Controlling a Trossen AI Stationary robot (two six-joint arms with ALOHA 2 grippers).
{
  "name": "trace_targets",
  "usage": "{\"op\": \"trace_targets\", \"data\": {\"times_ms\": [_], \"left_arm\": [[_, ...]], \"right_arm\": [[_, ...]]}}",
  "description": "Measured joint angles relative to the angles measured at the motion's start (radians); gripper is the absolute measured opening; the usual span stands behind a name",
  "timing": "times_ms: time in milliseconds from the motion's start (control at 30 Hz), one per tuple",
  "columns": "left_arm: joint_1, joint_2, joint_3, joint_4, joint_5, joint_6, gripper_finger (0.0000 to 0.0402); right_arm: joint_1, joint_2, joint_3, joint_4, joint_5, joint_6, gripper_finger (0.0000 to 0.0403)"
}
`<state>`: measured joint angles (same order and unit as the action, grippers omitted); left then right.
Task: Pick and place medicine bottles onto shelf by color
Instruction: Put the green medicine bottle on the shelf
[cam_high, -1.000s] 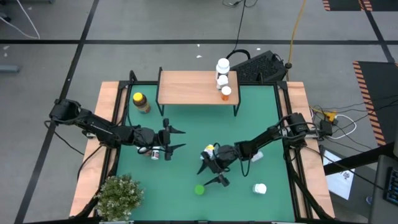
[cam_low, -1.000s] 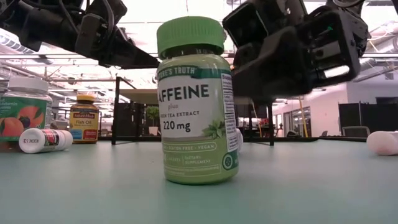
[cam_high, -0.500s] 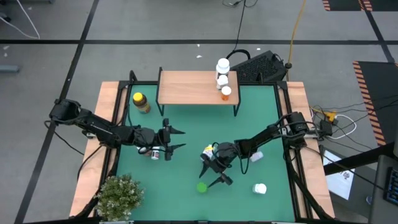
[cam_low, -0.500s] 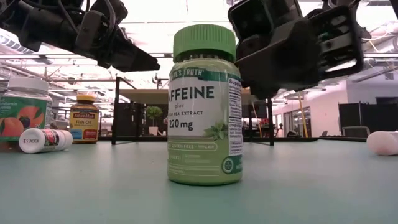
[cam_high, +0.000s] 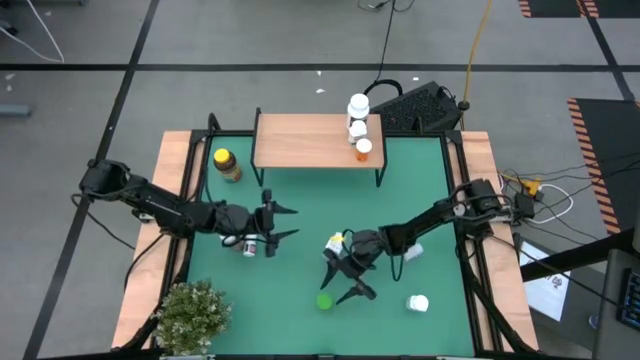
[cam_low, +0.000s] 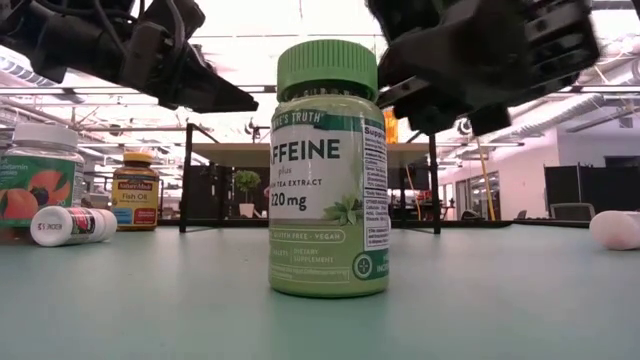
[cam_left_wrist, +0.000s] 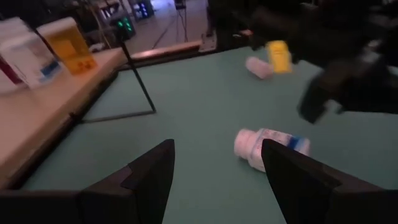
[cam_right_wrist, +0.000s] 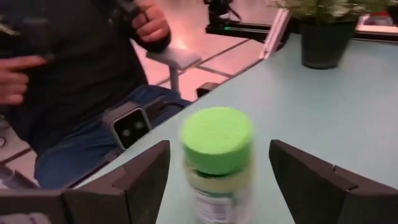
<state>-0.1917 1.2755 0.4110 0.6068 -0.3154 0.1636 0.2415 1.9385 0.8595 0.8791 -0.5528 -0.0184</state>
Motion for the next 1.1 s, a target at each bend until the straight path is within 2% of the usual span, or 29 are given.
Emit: {"op": "trace_targets", "data": {"times_ms": [133, 333, 867, 967, 1100], "left_arm": [[0.021, 0.000, 0.000, 0.043, 0.000, 0.020, 0.0246], [0.020, 0.000, 0.000, 0.008, 0.002, -0.018, 0.0246], [0.006, 0.000, 0.000, -0.037, 0.004, -0.058, 0.0246], [0.006, 0.000, 0.000, -0.031, 0.004, -0.061, 0.0246], [-0.012, 0.000, 0.000, -0.052, 0.004, -0.089, 0.0246]], "right_arm": [[0.014, 0.001, 0.033, -0.007, 0.029, -0.016, 0.0267], [0.019, -0.002, 0.109, -0.192, 0.055, -0.061, 0.0267], [0.004, 0.000, 0.110, -0.196, 0.056, -0.058, 0.0267], [-0.007, -0.007, 0.110, -0.191, 0.096, -0.054, 0.0267], [-0.005, -0.064, 0.108, -0.237, 0.211, -0.050, 0.0267]]}}
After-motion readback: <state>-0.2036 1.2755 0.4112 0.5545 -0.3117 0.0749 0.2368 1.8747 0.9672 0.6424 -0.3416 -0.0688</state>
